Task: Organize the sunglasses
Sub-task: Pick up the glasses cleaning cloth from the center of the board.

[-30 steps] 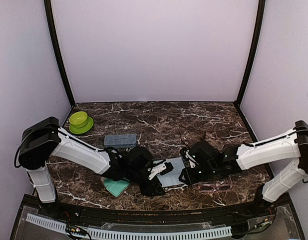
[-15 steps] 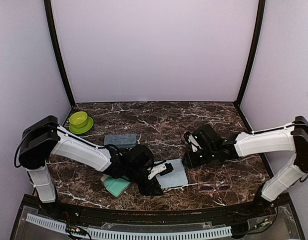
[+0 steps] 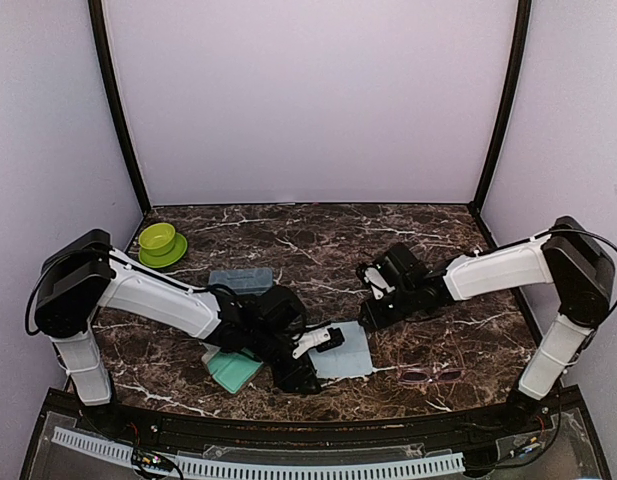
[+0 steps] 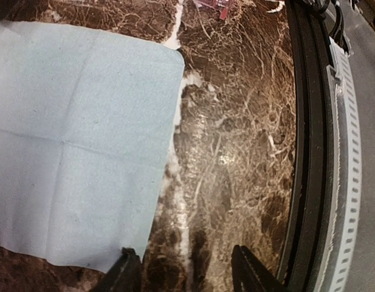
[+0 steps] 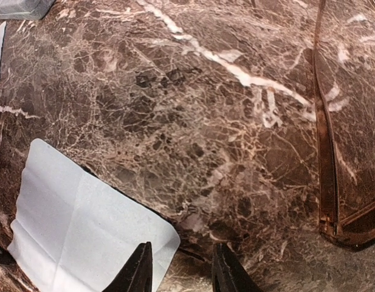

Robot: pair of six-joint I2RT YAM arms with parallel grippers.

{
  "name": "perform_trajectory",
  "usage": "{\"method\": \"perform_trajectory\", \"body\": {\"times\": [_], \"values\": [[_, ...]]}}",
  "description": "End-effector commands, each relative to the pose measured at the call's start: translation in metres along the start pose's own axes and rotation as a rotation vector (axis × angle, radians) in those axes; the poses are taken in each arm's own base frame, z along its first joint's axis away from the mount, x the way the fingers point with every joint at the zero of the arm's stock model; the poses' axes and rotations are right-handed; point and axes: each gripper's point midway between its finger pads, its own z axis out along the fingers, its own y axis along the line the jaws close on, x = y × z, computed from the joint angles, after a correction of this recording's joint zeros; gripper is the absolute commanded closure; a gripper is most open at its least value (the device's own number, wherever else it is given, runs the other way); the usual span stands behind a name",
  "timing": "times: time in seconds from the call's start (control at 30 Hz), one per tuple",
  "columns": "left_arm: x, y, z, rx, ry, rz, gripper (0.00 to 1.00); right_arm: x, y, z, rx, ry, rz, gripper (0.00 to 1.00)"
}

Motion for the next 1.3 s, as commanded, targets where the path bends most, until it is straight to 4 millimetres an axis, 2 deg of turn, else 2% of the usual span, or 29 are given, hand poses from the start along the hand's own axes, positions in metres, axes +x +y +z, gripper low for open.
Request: {"method": "perform_trajectory", "body": {"times": [0.0,0.07,0.23,0.37,0.53,0.77,1.0,1.27], "values": [[-0.019,0.010,-0.025,-0.051,-0.071,-0.012,0.41,-0.018,0.009,0.002,-0.046,-0.032,-0.040,0.66],[-0.030,0.014,-0.034,-0.064,-0.117,-0.018,0.38,-0.017,0.008,0.004,-0.044,-0.024,-0.043,0.67],[-0.051,0.025,-0.052,-0.086,-0.220,-0.037,0.36,-0.017,0.006,0.010,-0.040,-0.013,-0.054,0.69],[-0.058,0.038,-0.062,-0.101,-0.267,-0.078,0.36,-0.016,0.006,0.013,-0.052,-0.002,-0.061,0.70],[-0.060,0.066,-0.069,-0.164,-0.302,-0.153,0.38,-0.014,0.007,0.017,-0.069,0.010,-0.067,0.74],[-0.054,0.102,-0.063,-0.246,-0.274,-0.246,0.42,-0.010,0.010,0.019,-0.094,0.020,-0.065,0.81],[-0.047,0.115,-0.048,-0.274,-0.218,-0.279,0.46,-0.007,0.008,0.014,-0.083,0.016,-0.060,0.88],[-0.056,0.116,-0.049,-0.274,-0.216,-0.269,0.51,-0.010,0.007,0.013,-0.076,0.011,-0.061,0.92]]}}
